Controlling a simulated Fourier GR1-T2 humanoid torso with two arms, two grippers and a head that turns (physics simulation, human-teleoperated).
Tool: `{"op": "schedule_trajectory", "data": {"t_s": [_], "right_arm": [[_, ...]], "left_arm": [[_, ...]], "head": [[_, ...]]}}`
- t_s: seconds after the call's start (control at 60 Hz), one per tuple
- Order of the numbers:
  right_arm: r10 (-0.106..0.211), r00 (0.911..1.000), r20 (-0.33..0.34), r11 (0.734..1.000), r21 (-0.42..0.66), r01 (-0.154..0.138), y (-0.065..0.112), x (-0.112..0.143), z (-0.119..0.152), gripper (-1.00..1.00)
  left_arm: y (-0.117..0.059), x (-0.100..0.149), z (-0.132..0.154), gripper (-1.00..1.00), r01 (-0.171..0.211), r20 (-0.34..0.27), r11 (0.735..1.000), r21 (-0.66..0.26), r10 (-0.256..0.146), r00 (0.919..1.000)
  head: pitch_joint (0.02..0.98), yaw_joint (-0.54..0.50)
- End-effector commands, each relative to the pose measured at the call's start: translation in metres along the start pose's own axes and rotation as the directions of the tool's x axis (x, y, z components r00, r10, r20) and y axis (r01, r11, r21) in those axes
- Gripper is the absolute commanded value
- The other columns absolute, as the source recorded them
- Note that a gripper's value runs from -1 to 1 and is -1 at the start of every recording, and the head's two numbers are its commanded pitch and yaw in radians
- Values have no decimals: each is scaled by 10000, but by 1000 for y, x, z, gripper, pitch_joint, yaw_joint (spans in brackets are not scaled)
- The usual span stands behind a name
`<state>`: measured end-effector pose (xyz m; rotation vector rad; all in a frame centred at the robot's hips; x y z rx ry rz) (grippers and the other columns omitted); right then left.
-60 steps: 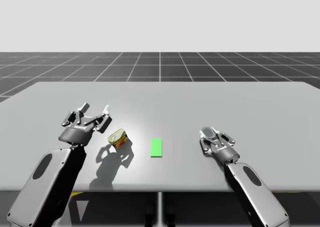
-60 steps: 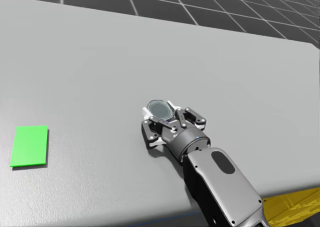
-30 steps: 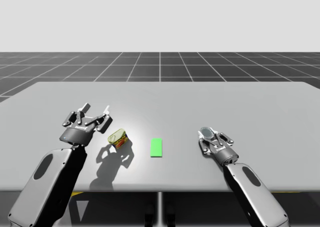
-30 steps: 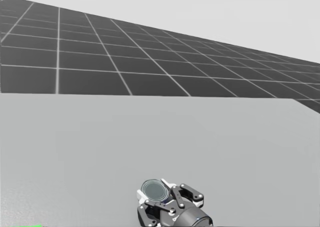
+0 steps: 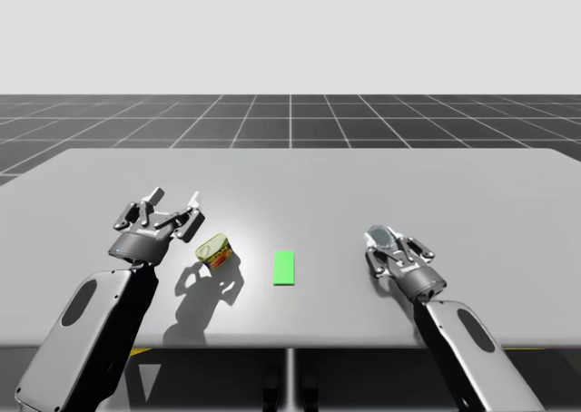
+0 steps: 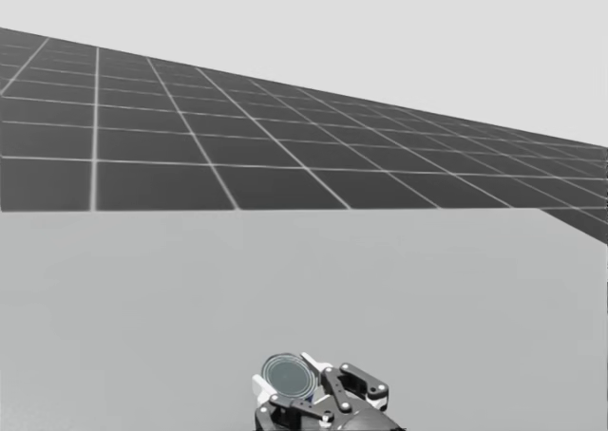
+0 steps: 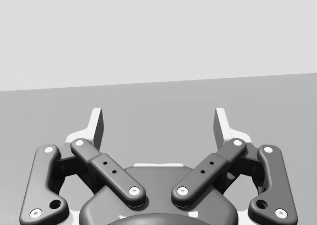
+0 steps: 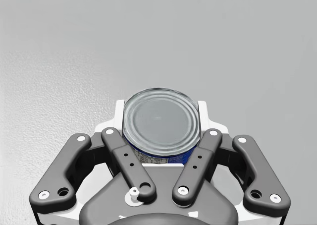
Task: Look at the card. If it is red, pick the object on the left. If it is green, pick the object on the right.
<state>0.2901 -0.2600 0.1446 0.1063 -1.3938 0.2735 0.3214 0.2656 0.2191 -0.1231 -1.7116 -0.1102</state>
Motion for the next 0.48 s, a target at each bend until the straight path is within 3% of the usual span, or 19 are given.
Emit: {"op": "schedule_trajectory", "data": {"t_s": [0.017, 0.183, 0.3, 0.417, 0.433, 0.483], "right_arm": [[157, 9940, 1081, 9911, -1329, -12, -18, 52, -6, 1000], [474, 9824, 1809, 9881, -1523, -197, -22, 87, 1, 1000], [665, 9672, 2453, 9862, -1632, -264, -24, 117, 9, 1000], [1017, 9416, 3211, 9827, -1799, -448, -25, 153, 20, 1000], [1107, 9322, 3447, 9816, -1845, -484, -24, 165, 23, 1000], [1200, 9223, 3675, 9803, -1905, -516, -23, 175, 27, 1000]], "left_arm": [[0, 0, 0, -1000, -2, -2, 10000, 2, 2, 10000], [2, 2, 1, -1000, -48, 48, 10000, 67, 47, 10000], [2, 2, 0, -1000, -38, 47, 10000, 68, 38, 10000], [2, 2, 0, -1000, -39, 48, 10000, 68, 38, 10000], [2, 2, 0, -1000, -38, 48, 10000, 69, 38, 10000], [2, 2, 0, -1000, -39, 48, 10000, 68, 39, 10000]], "head": [[428, -444], [418, -452], [412, -456], [413, -461], [414, -462], [414, -463]]}}
